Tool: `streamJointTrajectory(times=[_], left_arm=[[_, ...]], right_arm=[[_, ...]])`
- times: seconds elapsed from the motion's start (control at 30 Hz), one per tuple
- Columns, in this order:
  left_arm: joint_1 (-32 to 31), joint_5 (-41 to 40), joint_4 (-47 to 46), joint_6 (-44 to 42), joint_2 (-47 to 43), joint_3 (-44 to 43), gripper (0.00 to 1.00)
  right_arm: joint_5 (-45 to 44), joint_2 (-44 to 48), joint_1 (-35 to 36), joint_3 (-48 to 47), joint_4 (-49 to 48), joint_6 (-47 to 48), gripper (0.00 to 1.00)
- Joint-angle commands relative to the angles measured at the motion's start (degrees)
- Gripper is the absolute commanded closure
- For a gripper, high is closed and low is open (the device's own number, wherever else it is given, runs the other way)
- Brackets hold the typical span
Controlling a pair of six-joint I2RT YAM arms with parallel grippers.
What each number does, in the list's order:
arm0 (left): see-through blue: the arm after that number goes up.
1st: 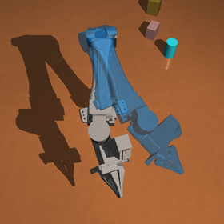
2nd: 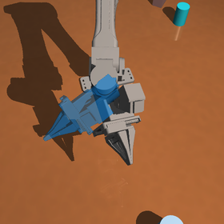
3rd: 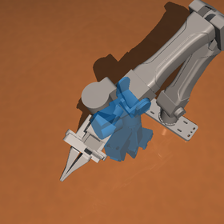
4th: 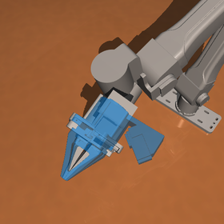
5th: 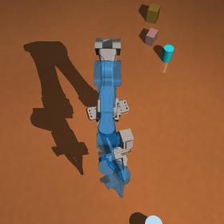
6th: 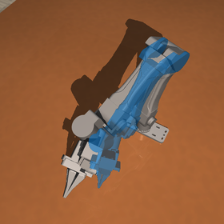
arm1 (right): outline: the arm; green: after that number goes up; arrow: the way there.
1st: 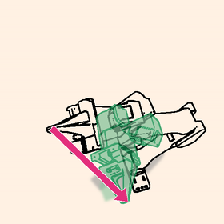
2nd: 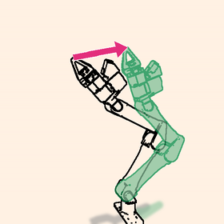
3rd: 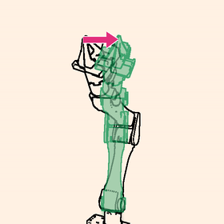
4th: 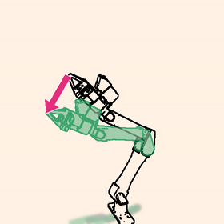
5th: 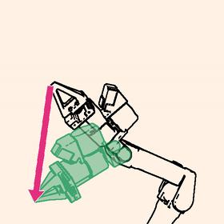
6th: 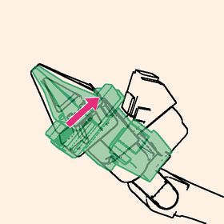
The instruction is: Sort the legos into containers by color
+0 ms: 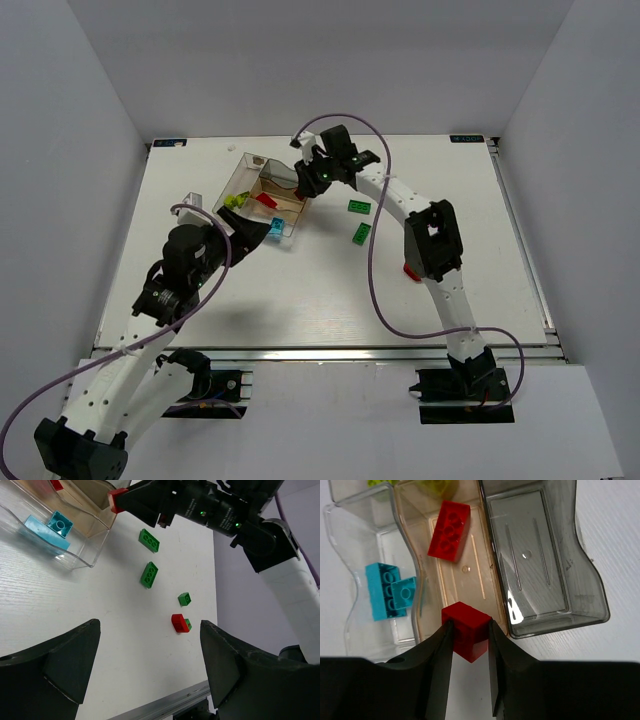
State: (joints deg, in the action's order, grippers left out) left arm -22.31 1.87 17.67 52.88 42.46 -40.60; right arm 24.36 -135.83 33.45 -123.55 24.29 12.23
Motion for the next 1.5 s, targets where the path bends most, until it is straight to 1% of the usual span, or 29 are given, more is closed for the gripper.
streamJointTrajectory(times=[0.0,0.03,0.07,0.1,0.17,0.23,0.33,0.47,0.57,0.6,0.63,0.67,0.7,0.77,0.83,0.87,0.9,0.93,0.97,1.0,1.03,1.07,1.1,1.13,1.17,1.2,1.27,1.37,1.47], left_arm=[[-0.19,-0.55,1.14,1.08,-0.45,0.35,0.09],[-0.19,-0.46,1.22,1.08,-0.27,0.26,0.10],[-0.19,-0.29,1.23,1.08,0.17,0.17,0.10],[-0.19,-0.37,1.14,0.99,0.43,0.08,0.10],[-0.19,-0.02,1.05,0.73,0.87,-0.09,0.09],[-0.19,0.15,0.52,0.73,1.40,-0.09,0.09],[-0.19,0.77,-0.36,0.73,2.10,0.17,0.09],[-0.19,1.56,-0.97,0.91,2.45,0.35,0.09],[-0.19,2.43,-1.58,0.73,2.98,0.17,0.14],[-0.19,2.87,-1.94,0.12,3.24,-0.18,0.22],[-0.19,4.10,-2.37,-0.15,4.38,-0.36,0.27],[-0.19,4.98,-3.34,-0.32,5.17,-0.53,0.35],[-0.19,6.03,-4.04,-0.50,6.14,-0.79,0.55],[-0.72,9.63,-6.84,-0.59,10.00,-0.88,0.73],[-0.72,12.18,-8.87,-0.50,13.07,-1.23,0.85],[-0.72,14.72,-11.06,-0.50,16.14,-1.41,0.86],[-1.33,15.61,-11.86,-0.67,17.82,-1.67,0.88],[-1.95,16.49,-12.65,-0.85,19.58,-2.20,0.89],[-1.95,17.81,-13.27,-1.03,21.25,-3.51,0.88],[-2.91,18.60,-13.45,-1.90,24.83,-4.65,0.87],[-4.14,19.22,-13.54,-2.34,26.78,-5.88,0.85],[-4.93,19.92,-13.19,-2.78,28.71,-8.42,0.76],[-5.72,20.28,-13.01,-3.48,32.30,-9.66,0.69],[-7.21,20.54,-12.75,-3.75,34.16,-11.07,0.61],[-8.01,20.54,-12.40,-3.93,35.58,-13.26,0.49],[-8.71,20.72,-12.22,-4.28,38.37,-14.15,0.45],[-9.86,20.46,-12.05,-4.37,40.33,-15.91,0.41],[-11.26,20.02,-14.06,-3.32,41.83,-15.39,0.39],[-12.49,19.23,-14.25,-2.87,41.66,-14.86,0.39]], right_arm=[[-3.09,0.04,1.79,-0.73,-5.48,1.04,0.95],[-4.31,0.04,2.40,-0.38,-5.66,1.48,0.85],[-4.67,-0.14,2.76,-0.29,-6.01,1.48,0.80],[-4.85,-0.05,2.85,-0.03,-6.45,1.48,0.68],[-4.94,0.04,2.93,0.32,-6.63,1.40,0.61],[-4.76,0.56,3.11,1.11,-6.71,1.31,0.49],[-4.50,1.62,3.02,2.51,-6.98,1.39,0.43],[-4.50,2.23,2.85,2.52,-6.98,0.69,0.41],[-4.32,3.28,2.67,1.38,-6.54,-0.71,0.49],[-4.41,5.03,2.41,1.64,-6.71,-1.41,0.60],[-4.50,6.18,1.45,2.16,-6.89,-1.51,0.66],[-4.76,9.41,1.27,3.13,-7.67,-1.59,0.72],[-5.11,11.36,0.39,6.01,-8.29,-1.77,0.85],[-5.99,17.66,-1.36,10.06,-9.61,-1.16,1.00],[-5.47,22.16,-2.33,18.05,-10.05,-0.37,1.00],[-3.90,24.54,-4.60,21.04,-10.06,0.07,1.00],[-1.36,28.91,-5.58,26.72,-8.66,0.95,1.00],[3.54,30.78,-6.81,29.21,-7.00,3.30,1.00],[5.50,34.02,-10.13,31.50,-4.89,4.63,1.00],[7.52,35.53,-11.29,33.70,-0.52,6.04,0.94],[9.81,36.68,-13.91,37.46,2.13,7.44,0.84],[10.87,38.78,-16.38,38.98,4.68,10.33,0.78],[11.58,39.58,-17.62,40.39,9.50,11.58,0.65],[12.11,40.20,-20.24,42.58,11.98,13.07,0.56],[11.51,40.99,-21.14,43.21,15.05,16.91,0.49],[9.15,41.43,-22.80,44.00,17.69,18.86,0.35],[5.89,43.54,-22.99,48.03,21.40,22.12,0.25],[0.53,47.58,-22.47,55.76,18.61,23.89,0.18],[-3.87,48.38,-21.15,60.16,14.65,23.72,0.18]])
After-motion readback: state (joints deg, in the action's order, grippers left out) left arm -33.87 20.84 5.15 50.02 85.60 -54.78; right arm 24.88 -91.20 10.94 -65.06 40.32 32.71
